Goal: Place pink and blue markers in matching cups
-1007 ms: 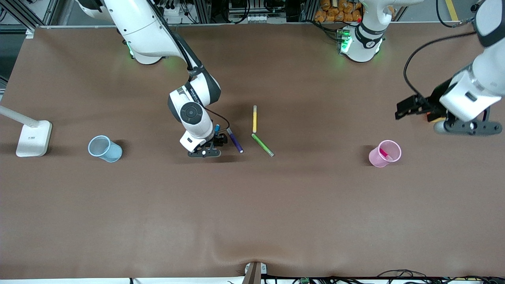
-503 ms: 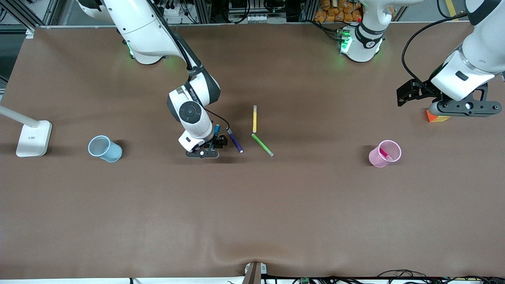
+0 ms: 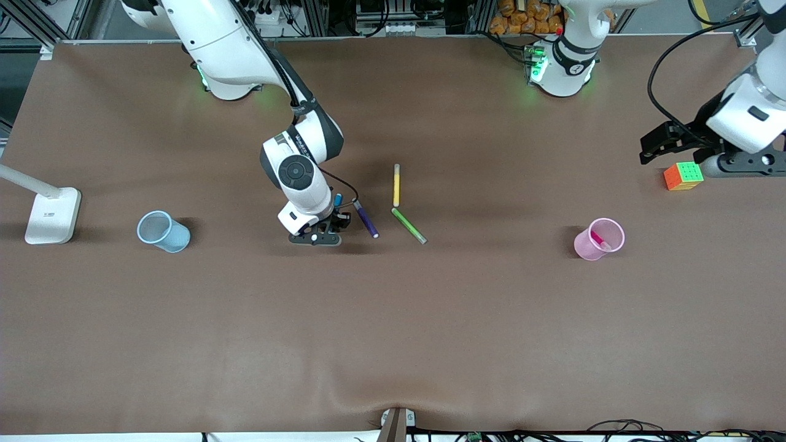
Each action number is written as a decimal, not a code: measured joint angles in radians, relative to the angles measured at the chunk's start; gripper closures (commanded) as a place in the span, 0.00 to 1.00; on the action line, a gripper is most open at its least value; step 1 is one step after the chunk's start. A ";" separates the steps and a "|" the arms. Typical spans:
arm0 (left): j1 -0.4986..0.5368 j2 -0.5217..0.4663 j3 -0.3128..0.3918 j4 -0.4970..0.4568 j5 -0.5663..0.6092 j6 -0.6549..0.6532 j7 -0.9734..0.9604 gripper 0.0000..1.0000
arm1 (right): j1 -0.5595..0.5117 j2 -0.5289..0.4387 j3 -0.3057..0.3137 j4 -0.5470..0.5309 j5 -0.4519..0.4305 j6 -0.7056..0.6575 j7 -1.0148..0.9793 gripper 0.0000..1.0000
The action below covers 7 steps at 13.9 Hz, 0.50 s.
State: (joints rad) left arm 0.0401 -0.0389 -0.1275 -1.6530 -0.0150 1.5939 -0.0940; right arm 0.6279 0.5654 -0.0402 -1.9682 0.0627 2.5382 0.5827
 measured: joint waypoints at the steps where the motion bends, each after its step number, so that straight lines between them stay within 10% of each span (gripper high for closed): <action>1: 0.017 0.000 0.000 0.000 -0.010 0.000 0.026 0.00 | 0.000 -0.003 -0.003 0.000 -0.004 0.001 -0.007 1.00; 7: 0.041 0.000 -0.005 0.032 -0.018 0.005 0.084 0.00 | -0.060 -0.067 -0.021 0.002 -0.007 0.002 -0.219 1.00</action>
State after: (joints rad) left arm 0.0810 -0.0390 -0.1323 -1.6214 -0.0325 1.5986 -0.0101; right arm 0.5680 0.4986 -0.0610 -1.9664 0.0560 2.5397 0.3639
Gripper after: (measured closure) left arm 0.000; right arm 0.833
